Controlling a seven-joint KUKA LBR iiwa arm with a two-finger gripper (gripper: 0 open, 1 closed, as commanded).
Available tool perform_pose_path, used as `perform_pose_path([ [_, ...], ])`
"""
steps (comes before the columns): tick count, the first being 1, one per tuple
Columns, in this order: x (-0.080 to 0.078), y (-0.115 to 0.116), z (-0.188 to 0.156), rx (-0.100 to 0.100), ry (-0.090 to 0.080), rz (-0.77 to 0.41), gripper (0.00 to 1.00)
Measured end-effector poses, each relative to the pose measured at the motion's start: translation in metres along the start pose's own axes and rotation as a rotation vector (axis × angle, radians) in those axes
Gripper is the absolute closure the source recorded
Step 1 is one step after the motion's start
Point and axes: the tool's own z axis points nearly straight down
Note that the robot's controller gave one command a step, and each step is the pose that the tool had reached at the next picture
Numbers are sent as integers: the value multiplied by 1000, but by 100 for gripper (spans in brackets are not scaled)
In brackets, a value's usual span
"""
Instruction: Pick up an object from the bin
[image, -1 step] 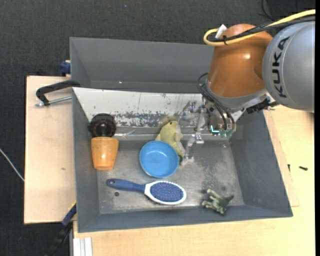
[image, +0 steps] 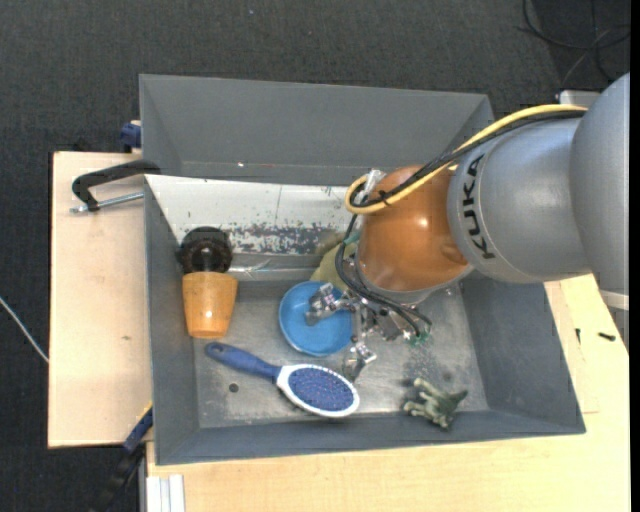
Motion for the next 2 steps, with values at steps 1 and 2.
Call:
perform_pose_path([
  [1,-1,0,-3,-1,-3,1,100],
  [2,0,-5,-191,5,-14,-141,100],
])
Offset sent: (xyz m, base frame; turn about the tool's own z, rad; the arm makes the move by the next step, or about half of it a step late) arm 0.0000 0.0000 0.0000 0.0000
